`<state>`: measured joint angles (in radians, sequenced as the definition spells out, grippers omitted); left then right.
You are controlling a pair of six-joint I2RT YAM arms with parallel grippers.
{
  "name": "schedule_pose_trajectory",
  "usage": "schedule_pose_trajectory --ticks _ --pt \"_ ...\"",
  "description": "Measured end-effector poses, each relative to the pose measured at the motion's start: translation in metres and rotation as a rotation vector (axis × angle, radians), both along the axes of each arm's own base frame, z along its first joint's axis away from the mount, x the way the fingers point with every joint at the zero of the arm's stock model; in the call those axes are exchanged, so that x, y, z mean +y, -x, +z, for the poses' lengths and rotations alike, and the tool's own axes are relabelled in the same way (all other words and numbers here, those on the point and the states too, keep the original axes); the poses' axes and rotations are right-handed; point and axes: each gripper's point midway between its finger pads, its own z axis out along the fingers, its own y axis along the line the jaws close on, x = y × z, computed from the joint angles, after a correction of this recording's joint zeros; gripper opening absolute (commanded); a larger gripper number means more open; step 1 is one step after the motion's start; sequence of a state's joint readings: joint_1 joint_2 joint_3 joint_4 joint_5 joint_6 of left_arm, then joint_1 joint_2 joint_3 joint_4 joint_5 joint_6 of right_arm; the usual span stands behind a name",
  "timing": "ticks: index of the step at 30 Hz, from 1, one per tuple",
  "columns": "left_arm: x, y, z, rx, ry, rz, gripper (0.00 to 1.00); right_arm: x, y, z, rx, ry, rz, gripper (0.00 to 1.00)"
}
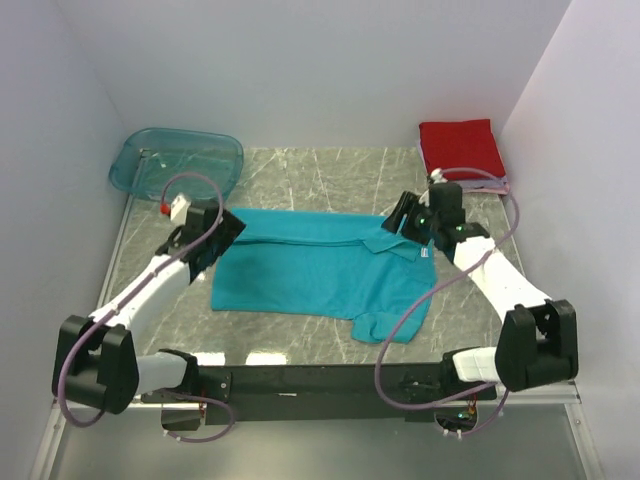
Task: Fold and stack the t-shirts
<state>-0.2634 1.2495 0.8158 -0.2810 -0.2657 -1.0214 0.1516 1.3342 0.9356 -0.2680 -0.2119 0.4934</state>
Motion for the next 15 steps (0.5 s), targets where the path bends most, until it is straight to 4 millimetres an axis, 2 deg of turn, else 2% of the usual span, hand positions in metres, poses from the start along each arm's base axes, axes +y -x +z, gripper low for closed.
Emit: schedule_pose_trajectory --ticks 4,7,12,15 --pt "0.002 0.012 -0.030 0.000 0.102 0.093 0.73 0.018 0.031 -0.020 0.045 -0.024 0.063 0.69" --pt "0.003 0.007 -0.039 0.003 0.139 0.144 0.70 0.019 0.046 -0.029 0.061 -0.032 0.078 0.68" --pt "0.009 -0.012 -0.055 0.001 0.184 0.229 0.60 0.018 0.051 -0.018 0.020 -0.031 0.086 0.68" --pt "0.014 -0.019 -0.067 0.013 0.189 0.266 0.58 0.018 0.052 -0.010 -0.009 -0.026 0.097 0.68"
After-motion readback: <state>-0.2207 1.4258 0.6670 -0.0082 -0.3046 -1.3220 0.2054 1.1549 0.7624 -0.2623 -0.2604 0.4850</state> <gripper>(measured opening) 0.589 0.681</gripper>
